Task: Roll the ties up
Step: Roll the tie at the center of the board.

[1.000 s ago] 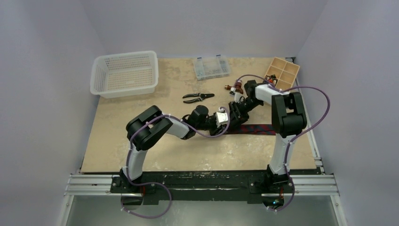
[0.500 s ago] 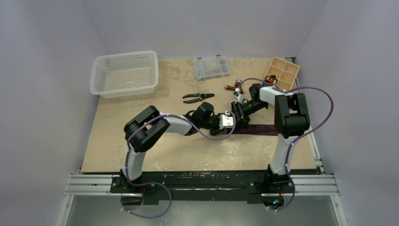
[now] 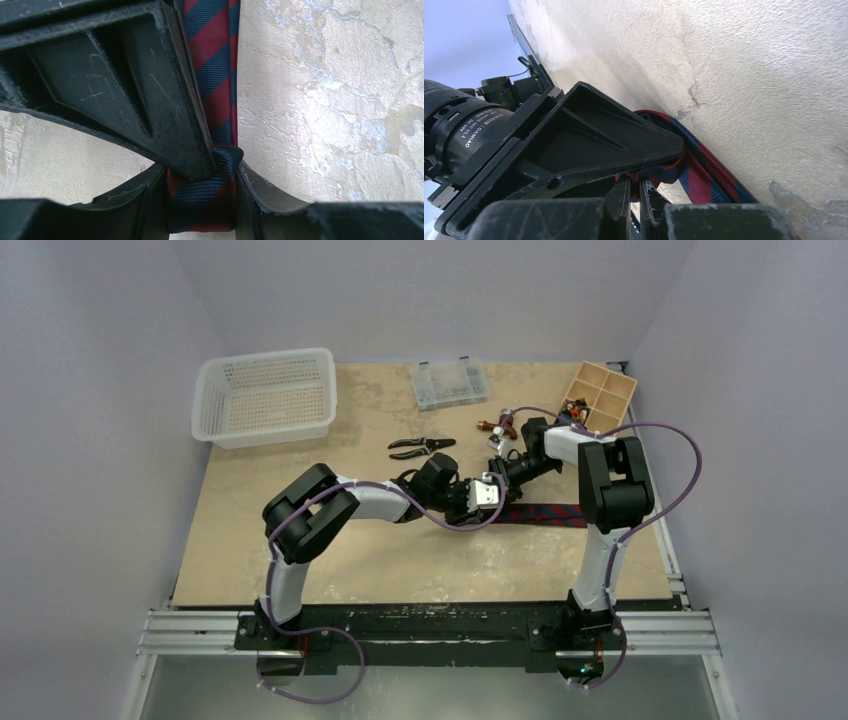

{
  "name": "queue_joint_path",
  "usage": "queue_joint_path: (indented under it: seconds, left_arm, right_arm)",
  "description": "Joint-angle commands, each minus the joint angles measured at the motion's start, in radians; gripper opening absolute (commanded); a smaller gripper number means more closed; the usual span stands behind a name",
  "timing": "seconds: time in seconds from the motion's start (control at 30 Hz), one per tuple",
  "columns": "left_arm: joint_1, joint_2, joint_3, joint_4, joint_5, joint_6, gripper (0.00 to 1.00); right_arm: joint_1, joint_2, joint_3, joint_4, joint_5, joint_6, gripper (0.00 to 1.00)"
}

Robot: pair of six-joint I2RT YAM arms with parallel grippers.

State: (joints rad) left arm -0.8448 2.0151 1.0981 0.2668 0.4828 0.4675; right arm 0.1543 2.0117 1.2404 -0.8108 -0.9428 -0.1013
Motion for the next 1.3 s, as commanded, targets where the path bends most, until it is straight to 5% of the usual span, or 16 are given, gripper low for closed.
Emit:
queue_joint_path:
  seconds: [0.0,0.5,1.27]
  left_arm:
    - [0.012,0.035,-0.015,-0.219,-0.053,-0.004,0.45]
    - [0.046,0.013,0.051,-0.219,-0.053,-0.004,0.45]
    - [0.045,0.090,0.004,-0.219,-0.053,-0.004,0.45]
  right_arm:
    - [-0.007,0.031,0.019,-0.005,0.113,-0.087,0.00]
    - [-0.010,0.043,0.008,0.059,0.410,-0.130,0.00]
    - [0.014,0.041,-0.011,0.114,0.514,-0.074,0.00]
